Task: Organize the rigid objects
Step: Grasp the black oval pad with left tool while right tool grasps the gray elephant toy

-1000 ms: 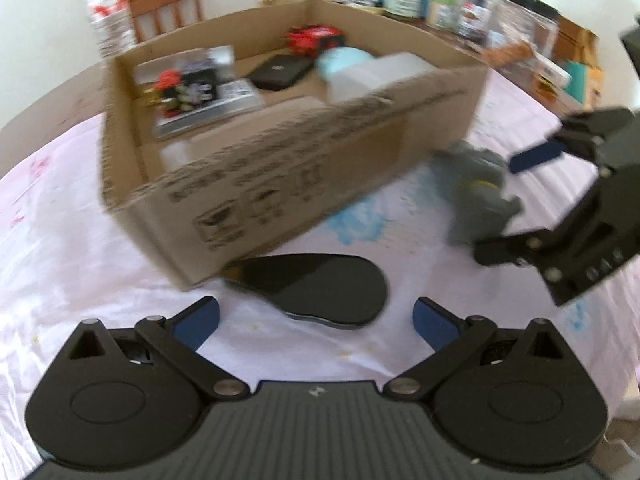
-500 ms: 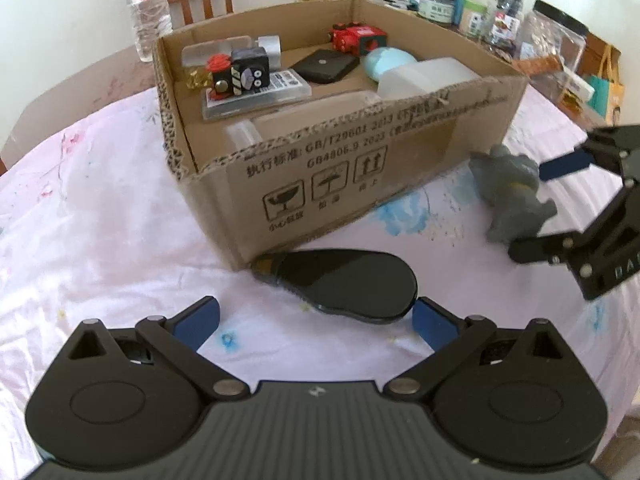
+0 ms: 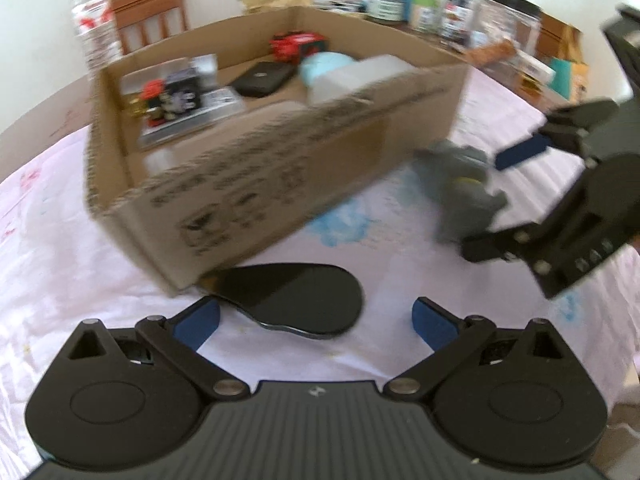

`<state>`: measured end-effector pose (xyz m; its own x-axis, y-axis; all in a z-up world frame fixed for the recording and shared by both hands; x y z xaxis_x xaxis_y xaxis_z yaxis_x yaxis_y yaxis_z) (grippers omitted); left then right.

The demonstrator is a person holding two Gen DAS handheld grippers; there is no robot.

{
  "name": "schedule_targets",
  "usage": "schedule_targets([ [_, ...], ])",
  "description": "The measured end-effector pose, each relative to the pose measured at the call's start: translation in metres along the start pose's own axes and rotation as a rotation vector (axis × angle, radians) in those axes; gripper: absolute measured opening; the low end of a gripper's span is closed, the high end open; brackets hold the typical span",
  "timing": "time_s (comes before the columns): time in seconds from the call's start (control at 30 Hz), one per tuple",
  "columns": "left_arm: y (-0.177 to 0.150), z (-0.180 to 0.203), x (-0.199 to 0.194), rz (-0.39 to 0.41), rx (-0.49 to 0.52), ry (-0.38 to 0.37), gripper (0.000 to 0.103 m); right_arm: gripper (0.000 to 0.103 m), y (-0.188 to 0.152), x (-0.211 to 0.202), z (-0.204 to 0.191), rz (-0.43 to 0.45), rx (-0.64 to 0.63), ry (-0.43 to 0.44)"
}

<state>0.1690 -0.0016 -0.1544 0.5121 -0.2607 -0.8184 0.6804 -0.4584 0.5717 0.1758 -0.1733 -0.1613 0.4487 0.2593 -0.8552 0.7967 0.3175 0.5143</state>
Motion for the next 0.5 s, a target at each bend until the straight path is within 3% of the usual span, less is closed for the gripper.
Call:
schedule_targets([
  [0.2,-0.001,0.001,-0.009,-0.009,-0.018,-0.025,0.098,0.103,0.0,0.0,0.0,-0.001,0.002,-0.002],
  [0.33,-0.003,0.001,-0.016,-0.033,-0.034,-0.111,0.096,0.103,0.0,0.0,0.0,0.001,0.002,-0.001],
  [0.5,-0.001,0.02,-0.015,-0.023,0.033,-0.19,0.096,0.103,0.0,0.0,0.0,0.002,0.002,-0.001],
])
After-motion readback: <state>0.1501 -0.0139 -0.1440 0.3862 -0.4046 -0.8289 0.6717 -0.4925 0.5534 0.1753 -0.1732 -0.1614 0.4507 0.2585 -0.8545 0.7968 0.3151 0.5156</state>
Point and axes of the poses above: each gripper's, at about its wrist camera, not at the fingertips, and x roughly the way its jaws point, z to its right, y to its top, the point moved 2 cm from there along x, roughly the way its jaws point, and after that the axes turned 5 degrees about y, right-handed, at the moved point
